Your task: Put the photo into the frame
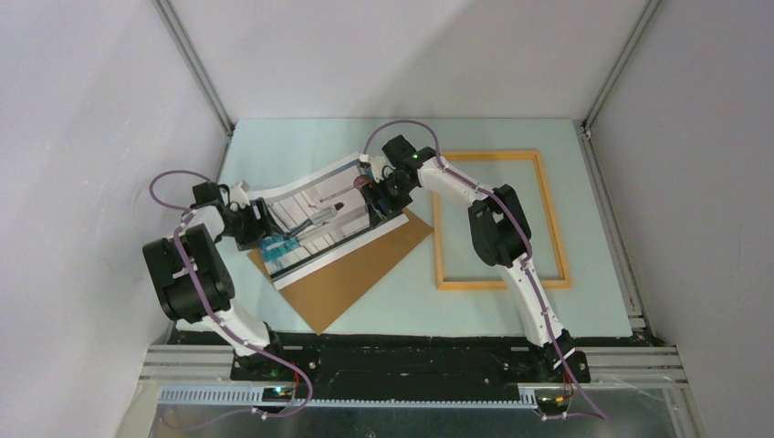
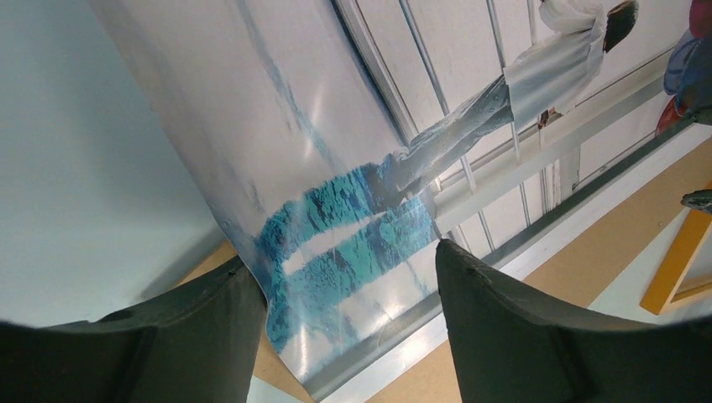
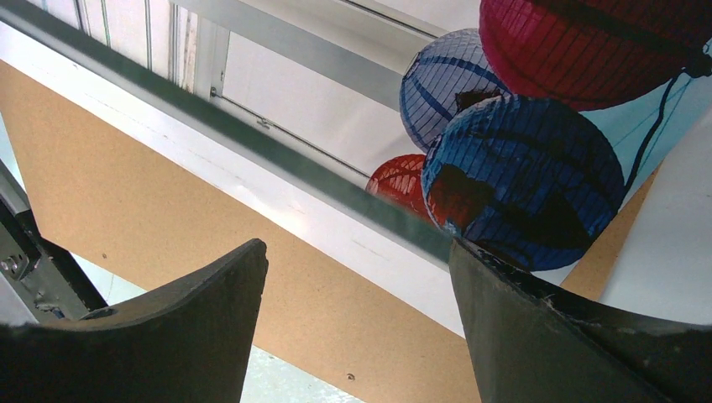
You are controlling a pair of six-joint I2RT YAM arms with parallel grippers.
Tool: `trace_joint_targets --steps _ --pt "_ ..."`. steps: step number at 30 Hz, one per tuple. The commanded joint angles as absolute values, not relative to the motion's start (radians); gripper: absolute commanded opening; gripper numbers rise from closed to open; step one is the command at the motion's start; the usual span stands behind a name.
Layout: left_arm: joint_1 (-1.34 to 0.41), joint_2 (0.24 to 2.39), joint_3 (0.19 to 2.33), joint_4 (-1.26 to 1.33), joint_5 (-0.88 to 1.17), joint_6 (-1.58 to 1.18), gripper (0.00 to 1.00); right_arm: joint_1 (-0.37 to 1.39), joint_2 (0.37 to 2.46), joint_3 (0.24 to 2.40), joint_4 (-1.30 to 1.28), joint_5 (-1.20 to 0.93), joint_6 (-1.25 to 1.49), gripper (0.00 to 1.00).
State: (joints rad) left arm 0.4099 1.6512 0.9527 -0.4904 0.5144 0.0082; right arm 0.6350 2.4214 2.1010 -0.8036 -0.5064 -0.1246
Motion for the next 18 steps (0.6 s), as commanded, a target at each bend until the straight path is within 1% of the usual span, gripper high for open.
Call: trace_joint_targets --steps 1,2,3,8,10,13,14,17,18 --pt "0.393 1.647 0.973 -0.46 0.546 0.016 0.72 0.635 2.448 2.092 -0.818 -0.51 -0.117 0.84" --pt "0.394 1.647 0.973 -0.458 0.537 0.016 0.7 0.634 2.449 2.098 -0.821 -0.511 -0.116 0.84" --pt "0.393 1.647 0.971 -0.453 0.528 0.016 0.66 0.634 2.453 2.102 -0.822 -0.512 -0.115 0.84" --pt "0.392 1.643 0.97 -0.444 0.405 0.008 0.53 0.634 2.445 2.099 -0.825 -0.511 -0.115 0.84" --pt "0.393 1.639 0.97 -0.443 0.372 0.008 0.43 0.632 2.441 2.096 -0.825 -0.511 -0.115 0.84" --pt "0.393 1.637 0.973 -0.441 0.346 0.007 0.33 0.633 2.435 2.094 -0.825 -0.511 -0.115 0.84" --pt "0.393 1.637 0.976 -0.442 0.345 0.007 0.28 0.633 2.431 2.094 -0.825 -0.511 -0.115 0.84" --pt "0.393 1.635 0.98 -0.443 0.357 0.008 0.18 0.632 2.422 2.094 -0.828 -0.509 -0.115 0.84" --pt "0.393 1.634 0.982 -0.443 0.361 0.008 0.14 0.633 2.414 2.095 -0.828 -0.508 -0.115 0.84"
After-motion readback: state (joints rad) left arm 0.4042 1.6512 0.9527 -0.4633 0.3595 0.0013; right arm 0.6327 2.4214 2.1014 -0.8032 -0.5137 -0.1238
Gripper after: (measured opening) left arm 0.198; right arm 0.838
